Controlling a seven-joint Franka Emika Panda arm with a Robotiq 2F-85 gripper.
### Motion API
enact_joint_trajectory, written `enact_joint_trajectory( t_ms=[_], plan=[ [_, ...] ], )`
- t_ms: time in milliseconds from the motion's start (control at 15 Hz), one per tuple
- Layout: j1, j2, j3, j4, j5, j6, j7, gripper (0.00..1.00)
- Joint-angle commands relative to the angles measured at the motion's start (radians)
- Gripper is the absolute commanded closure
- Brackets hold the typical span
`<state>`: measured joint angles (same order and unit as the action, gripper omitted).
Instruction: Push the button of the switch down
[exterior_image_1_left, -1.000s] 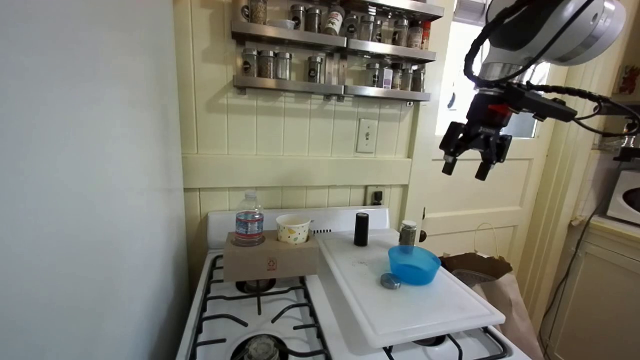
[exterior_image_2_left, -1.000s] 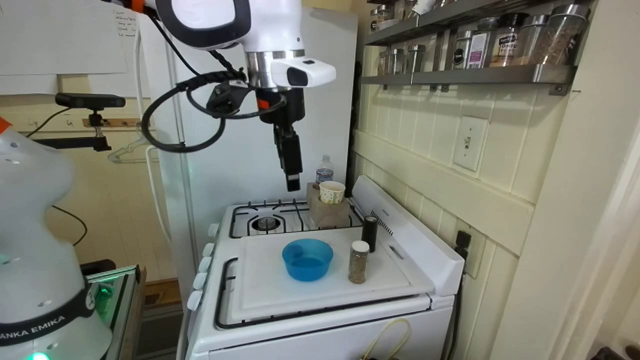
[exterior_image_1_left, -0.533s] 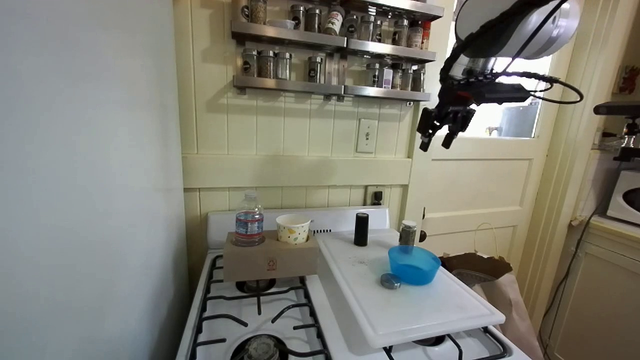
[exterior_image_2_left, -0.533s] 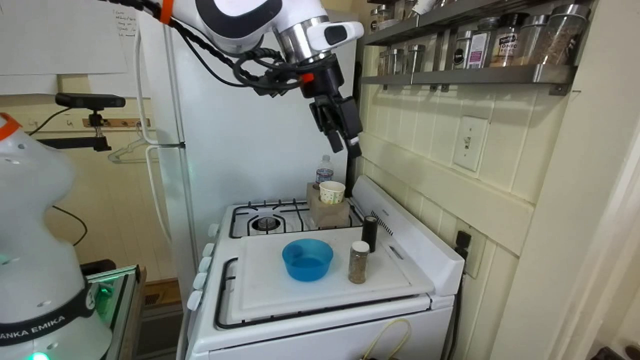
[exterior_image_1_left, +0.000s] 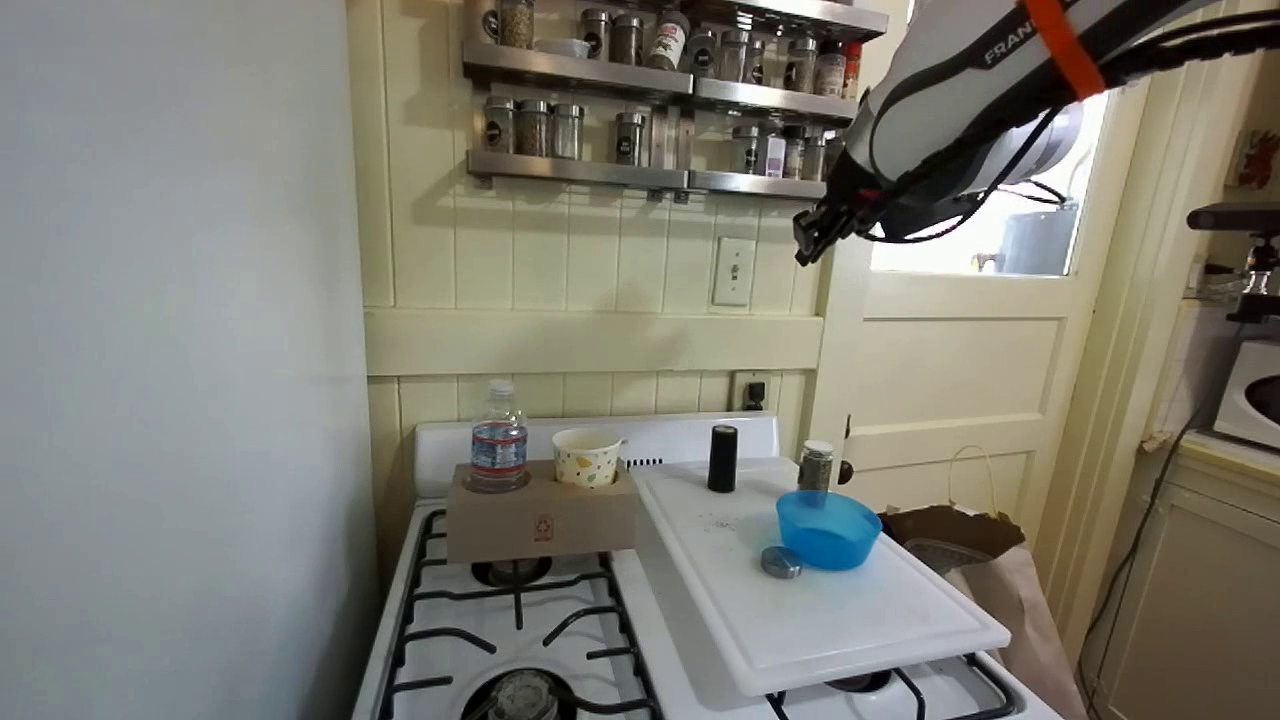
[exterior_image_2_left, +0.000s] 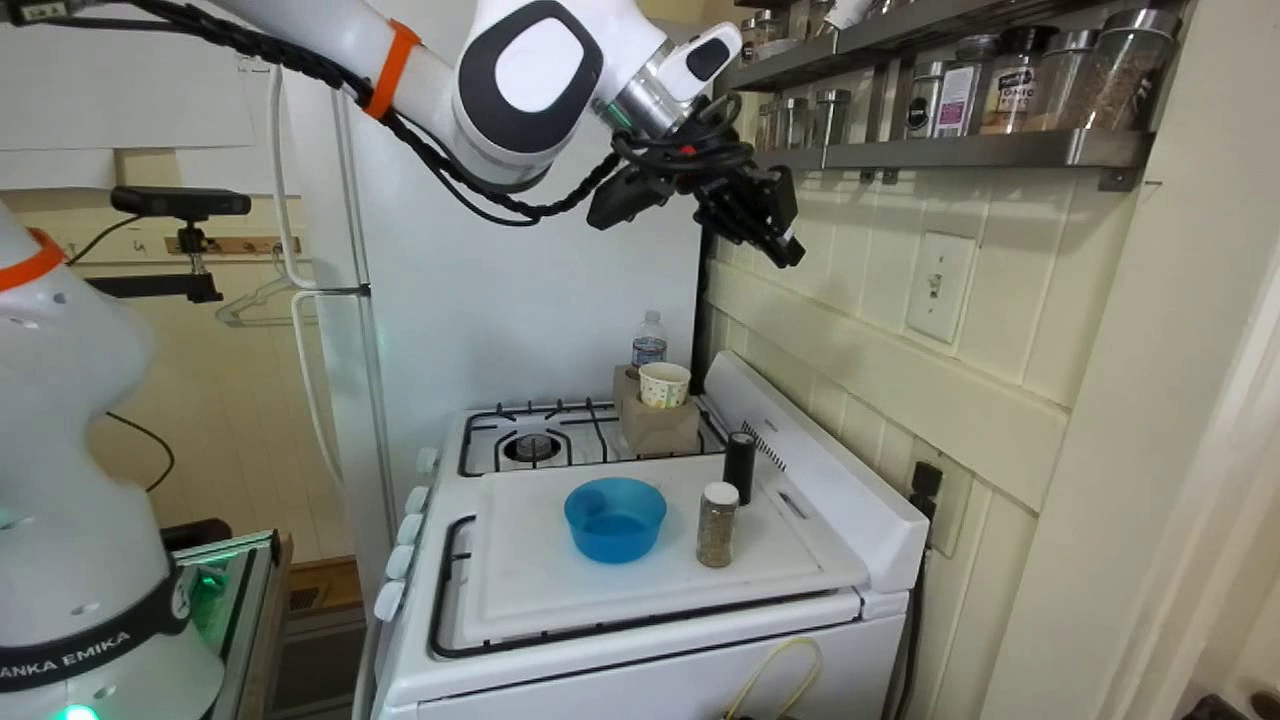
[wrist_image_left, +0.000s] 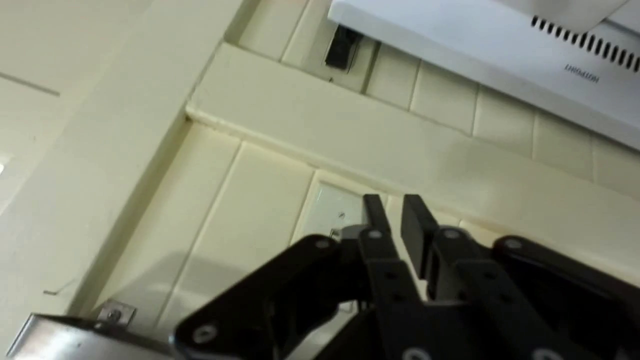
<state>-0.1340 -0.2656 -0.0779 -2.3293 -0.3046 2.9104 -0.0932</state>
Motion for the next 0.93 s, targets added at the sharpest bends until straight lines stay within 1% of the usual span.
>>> enact_joint_trajectory(
  t_ms=[0,200,267,333,667,733,800,867],
  plan=[
    [-0.056,0.046,0.009,0.002,-0.041,0.176,0.07,1.0],
    [-0.103,0.081,0.014,0.003,-0.049,0.294,0.071,1.0],
    [-0.03,0.089,-0.021,-0.005,0.045,0.25,-0.001,1.0],
    [-0.07,0.066,-0.003,-0.001,-0.005,0.246,0.032,0.99],
    [-0.043,0.09,-0.01,-0.001,0.021,0.246,0.024,0.99],
    [-0.011,0.111,-0.024,-0.001,0.08,0.275,0.0,1.0],
    [-0.003,0.148,-0.025,0.011,0.095,0.341,0.005,1.0],
    [0.003,0.168,-0.024,0.019,0.109,0.382,0.008,1.0]
  ],
)
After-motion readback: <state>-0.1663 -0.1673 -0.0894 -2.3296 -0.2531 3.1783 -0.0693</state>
